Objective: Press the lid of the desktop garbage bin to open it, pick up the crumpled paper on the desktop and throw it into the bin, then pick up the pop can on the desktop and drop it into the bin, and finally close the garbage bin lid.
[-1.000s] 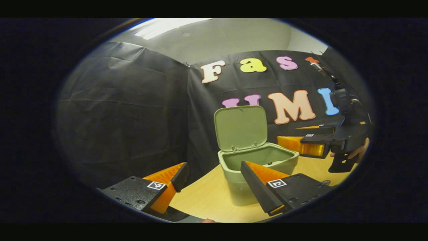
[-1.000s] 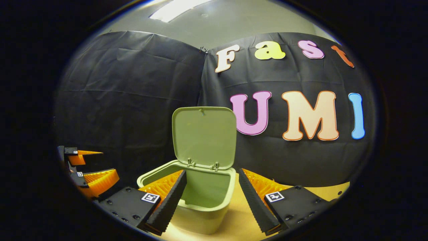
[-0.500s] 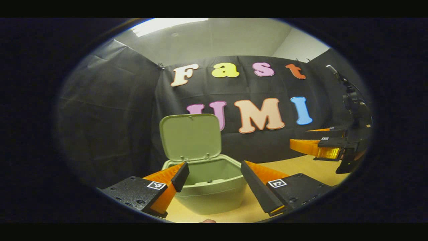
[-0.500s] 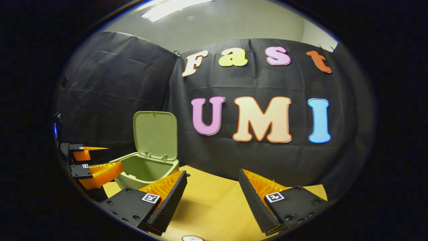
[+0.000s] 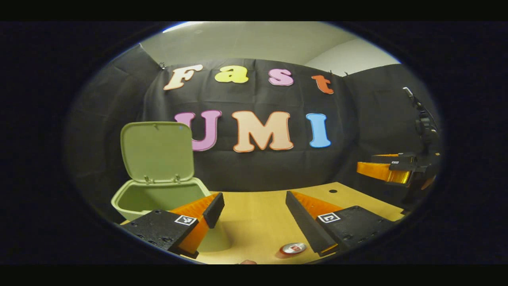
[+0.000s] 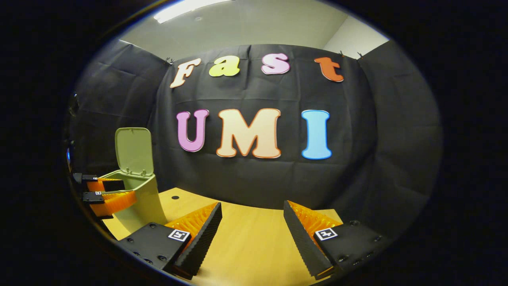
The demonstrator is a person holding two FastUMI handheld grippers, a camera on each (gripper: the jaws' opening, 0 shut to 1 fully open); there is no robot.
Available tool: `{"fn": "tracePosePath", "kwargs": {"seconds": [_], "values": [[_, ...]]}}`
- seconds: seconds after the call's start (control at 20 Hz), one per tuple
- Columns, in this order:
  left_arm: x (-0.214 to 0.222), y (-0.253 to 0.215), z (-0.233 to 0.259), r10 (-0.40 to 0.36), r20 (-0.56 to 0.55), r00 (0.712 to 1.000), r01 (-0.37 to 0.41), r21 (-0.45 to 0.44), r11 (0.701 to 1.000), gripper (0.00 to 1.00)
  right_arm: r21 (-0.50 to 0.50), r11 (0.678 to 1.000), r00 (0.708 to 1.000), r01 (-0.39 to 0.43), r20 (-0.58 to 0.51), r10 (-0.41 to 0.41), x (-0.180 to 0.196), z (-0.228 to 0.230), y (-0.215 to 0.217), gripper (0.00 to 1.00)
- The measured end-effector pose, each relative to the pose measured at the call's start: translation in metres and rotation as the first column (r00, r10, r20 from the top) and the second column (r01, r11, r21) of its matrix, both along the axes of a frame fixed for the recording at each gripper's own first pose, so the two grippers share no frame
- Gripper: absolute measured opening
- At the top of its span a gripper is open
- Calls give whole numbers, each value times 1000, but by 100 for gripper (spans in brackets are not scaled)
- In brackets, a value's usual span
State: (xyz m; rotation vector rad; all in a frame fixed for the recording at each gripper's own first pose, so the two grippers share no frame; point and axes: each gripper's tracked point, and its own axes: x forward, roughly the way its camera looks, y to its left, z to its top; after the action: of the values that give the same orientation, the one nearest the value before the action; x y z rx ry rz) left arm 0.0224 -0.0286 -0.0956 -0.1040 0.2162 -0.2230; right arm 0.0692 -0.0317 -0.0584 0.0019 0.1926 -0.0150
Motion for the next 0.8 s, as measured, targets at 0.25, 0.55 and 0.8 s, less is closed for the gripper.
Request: {"fn": "tracePosePath", "kwargs": {"seconds": [0.25,0.55,0.8], "values": [[-10,-42,-62,-54,-127,990,53,-9,999,95,7,994,991,107,-87,-106,-32,-30,-65,98],[-40,-74,-137,-108,-266,958,117,19,993,96,-12,987,981,162,-109,-162,-53,-40,-99,98],[-60,-78,-186,-101,-368,924,122,33,992,96,-13,987,980,157,-124,-158,-60,-47,-99,98]]}}
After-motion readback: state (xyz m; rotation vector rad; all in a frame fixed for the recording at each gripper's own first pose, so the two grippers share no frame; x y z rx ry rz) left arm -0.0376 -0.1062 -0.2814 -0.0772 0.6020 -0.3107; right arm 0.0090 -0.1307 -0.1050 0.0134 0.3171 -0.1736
